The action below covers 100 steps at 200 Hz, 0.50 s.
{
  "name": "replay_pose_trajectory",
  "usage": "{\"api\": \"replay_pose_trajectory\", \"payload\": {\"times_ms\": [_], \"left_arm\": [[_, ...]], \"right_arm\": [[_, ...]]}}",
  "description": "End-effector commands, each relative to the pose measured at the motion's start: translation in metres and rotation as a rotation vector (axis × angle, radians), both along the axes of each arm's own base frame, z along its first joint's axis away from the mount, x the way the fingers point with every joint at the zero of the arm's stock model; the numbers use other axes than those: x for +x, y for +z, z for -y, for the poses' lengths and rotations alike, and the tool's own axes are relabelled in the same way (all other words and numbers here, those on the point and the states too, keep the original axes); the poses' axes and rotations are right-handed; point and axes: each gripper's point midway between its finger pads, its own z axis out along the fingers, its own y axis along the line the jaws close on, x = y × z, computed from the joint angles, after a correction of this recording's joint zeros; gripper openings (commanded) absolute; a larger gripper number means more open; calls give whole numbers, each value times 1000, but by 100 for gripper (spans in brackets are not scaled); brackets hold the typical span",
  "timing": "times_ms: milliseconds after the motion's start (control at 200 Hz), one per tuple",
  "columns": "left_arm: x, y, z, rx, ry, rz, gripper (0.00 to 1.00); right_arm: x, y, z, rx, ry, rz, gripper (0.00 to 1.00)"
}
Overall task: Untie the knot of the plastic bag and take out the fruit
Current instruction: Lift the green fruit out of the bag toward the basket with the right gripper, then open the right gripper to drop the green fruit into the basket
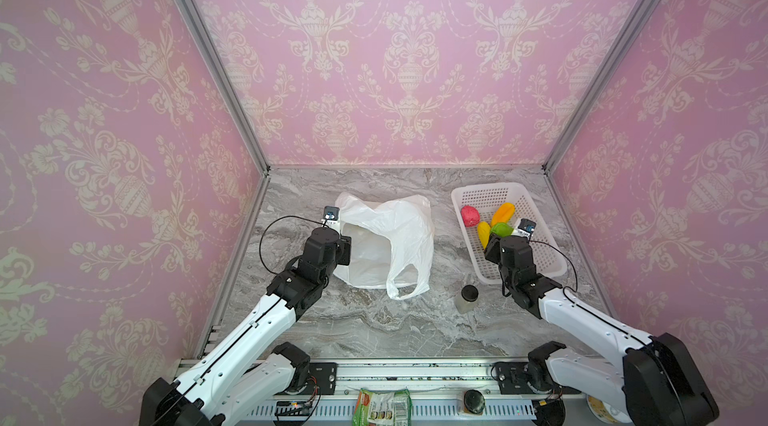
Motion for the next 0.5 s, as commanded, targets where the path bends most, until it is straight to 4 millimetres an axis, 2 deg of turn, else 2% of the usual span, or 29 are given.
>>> {"api": "replay_pose_trajectory", "payload": {"times_ms": [0,140,200,420,495], "left_arm": [[2,0,-3,-7,19,3,0],[3,0,-3,-7,20,0,0],[3,0,-3,-7,20,-1,0],[2,0,-3,-8,19,0,0],[2,0,-3,-8,19,0,0]], "right_arm": [[18,4,-13,97,17,27,35],[25,-13,-14,102,15,-15,37],[26,-17,-14,102,14,-25,42],[30,-26,-15,109,15,-47,48],[31,-28,-16,111,17,-50,54]]}}
